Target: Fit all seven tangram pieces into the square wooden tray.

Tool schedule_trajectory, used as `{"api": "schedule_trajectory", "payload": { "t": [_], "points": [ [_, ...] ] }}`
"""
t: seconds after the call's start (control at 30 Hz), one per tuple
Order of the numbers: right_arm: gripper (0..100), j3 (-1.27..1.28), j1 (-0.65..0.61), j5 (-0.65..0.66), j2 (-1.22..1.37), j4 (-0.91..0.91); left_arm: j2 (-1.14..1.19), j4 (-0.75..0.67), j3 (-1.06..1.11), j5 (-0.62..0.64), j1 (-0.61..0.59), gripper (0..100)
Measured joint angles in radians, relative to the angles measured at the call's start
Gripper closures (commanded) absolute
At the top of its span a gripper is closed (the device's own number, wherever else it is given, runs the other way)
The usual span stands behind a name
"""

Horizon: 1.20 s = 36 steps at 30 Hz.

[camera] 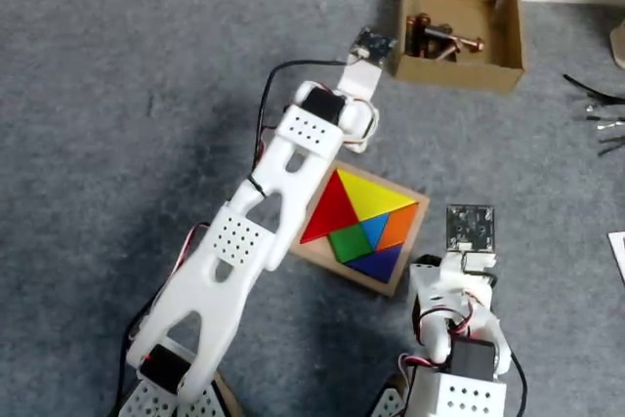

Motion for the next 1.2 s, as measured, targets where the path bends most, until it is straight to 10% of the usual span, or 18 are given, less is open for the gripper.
{"api": "schedule_trajectory", "payload": {
  "t": [0.37,1.2],
  "points": [
    [98.8,0.0,0.0,0.0,0.0,0.026,0.051,-0.008,-0.035,-0.003,0.0,82],
    [98.8,0.0,0.0,0.002,0.0,0.026,0.06,0.262,-0.187,-0.56,0.009,82]
  ]
}}
